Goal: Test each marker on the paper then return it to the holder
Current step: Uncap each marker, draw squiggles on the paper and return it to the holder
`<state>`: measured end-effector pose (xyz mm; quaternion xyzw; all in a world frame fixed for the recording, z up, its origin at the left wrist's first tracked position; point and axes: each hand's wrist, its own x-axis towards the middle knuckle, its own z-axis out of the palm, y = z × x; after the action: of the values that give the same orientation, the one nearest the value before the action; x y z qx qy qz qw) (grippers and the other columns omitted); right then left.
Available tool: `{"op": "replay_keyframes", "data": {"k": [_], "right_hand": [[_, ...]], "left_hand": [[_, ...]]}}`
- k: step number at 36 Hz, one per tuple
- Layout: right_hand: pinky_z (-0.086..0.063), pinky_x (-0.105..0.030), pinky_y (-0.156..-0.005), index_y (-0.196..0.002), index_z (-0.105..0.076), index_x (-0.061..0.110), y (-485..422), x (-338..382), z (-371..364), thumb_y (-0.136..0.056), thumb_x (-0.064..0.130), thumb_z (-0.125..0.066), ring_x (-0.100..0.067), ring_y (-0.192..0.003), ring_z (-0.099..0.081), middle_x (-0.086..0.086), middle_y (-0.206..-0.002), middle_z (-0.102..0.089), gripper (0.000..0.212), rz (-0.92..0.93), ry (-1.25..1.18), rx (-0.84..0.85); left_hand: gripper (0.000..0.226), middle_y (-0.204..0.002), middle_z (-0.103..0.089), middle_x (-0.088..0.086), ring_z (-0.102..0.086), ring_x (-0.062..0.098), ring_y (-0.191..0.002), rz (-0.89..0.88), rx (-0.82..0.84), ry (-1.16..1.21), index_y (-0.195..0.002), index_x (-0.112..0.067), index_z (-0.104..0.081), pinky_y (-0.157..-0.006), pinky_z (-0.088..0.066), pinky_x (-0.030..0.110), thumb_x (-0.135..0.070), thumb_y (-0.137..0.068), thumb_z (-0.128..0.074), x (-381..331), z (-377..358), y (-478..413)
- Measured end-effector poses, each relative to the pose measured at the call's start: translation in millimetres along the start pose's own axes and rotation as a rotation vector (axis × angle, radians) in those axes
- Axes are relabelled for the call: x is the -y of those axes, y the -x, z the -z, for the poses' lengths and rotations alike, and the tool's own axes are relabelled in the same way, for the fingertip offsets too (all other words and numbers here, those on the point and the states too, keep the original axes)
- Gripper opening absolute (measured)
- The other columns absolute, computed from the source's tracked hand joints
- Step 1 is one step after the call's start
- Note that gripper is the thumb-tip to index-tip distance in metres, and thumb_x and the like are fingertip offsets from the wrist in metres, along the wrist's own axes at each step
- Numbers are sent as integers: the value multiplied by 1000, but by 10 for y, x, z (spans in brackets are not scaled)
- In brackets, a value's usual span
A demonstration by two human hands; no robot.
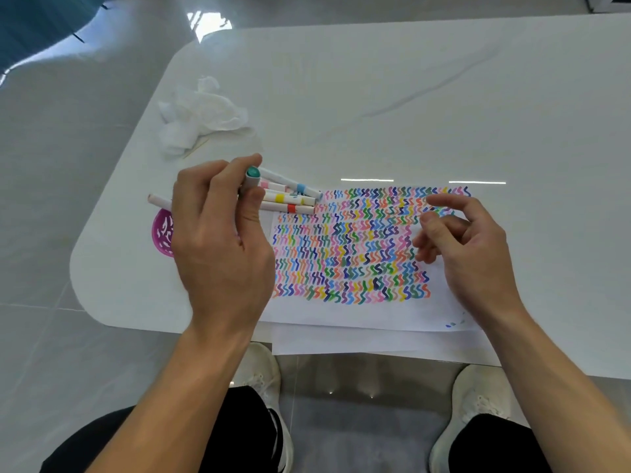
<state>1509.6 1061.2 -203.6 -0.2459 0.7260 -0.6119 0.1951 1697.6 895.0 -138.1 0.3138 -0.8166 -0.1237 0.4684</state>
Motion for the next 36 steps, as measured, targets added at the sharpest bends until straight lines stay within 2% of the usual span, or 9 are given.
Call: {"op": "replay_keyframes", "data": {"k": [4,6,10,15,17,22,26,32,36], "right_hand": [[-54,-20,-60,-120,-63,20,2,3,-18,-105,19,-61,-13,-61,-68,-2,-76,-75,15,8,13,5],[-54,-20,-60,-120,-63,21,1,6,-26,-105,19,-61,-13,-61,-69,-2,-77,-75,15,9,18,9],[-54,-20,-60,-118,-63,22,8,10,-31,-105,18,-61,-14,-61,-68,-3,-76,-75,13,12,1,15],[-54,-20,-60,-120,-63,19,9,11,-44,-105,18,-61,-14,-61,-68,-2,-75,-75,15,10,-1,19],[-54,-20,-60,-120,-63,19,9,11,-55,-105,18,-61,-14,-61,-68,-1,-75,-75,15,9,-1,22],[-53,-19,-60,-121,-63,18,12,11,-75,-105,17,-61,-14,-62,-68,-2,-75,-74,16,6,-9,29],[-53,-20,-60,-121,-63,18,6,10,-79,-105,17,-61,-15,-62,-68,-3,-74,-74,16,2,-15,30],[-54,-20,-61,-120,-62,19,4,5,-89,-105,17,-61,-16,-63,-69,-2,-75,-74,16,-2,-8,36],[-53,-20,-61,-119,-63,20,6,7,-94,-105,17,-62,-17,-62,-69,-4,-75,-74,15,0,-12,36]], "left_hand": [[24,-108,-59,19,-57,15,-99,-26,-48,0,-120,0,-68,-89,-43,15,3,-100,-56,-23,57,-14],[25,-108,-57,15,-56,13,-97,-38,-66,4,-121,1,-67,-89,-41,13,5,-99,-55,-34,77,-19],[25,-110,-50,4,-59,22,-97,-65,-98,1,-121,2,-67,-90,-44,19,6,-99,-55,-57,110,-36],[25,-107,-54,14,-61,32,-95,-76,-117,-7,-122,3,-67,-89,-45,21,5,-100,-53,-41,137,-43],[27,-108,-54,11,-61,31,-96,-46,-93,-23,-123,1,-67,-88,-47,26,4,-100,-53,-6,127,-36],[33,-108,-57,15,-55,13,-98,45,-7,-36,-129,-9,-65,-87,-50,30,1,-99,-54,79,102,-14],[31,-108,-56,12,-58,22,-96,91,48,-61,-122,-14,-69,-84,-50,36,-1,-98,-54,120,98,6],[26,-113,-57,8,-57,20,-103,161,119,-148,-113,-10,-67,-88,-47,26,-1,-93,-53,130,112,9],[26,-107,-58,8,-56,26,-101,198,199,-229,-107,-9,-68,-90,-49,44,0,-87,-53,152,117,26]]}}
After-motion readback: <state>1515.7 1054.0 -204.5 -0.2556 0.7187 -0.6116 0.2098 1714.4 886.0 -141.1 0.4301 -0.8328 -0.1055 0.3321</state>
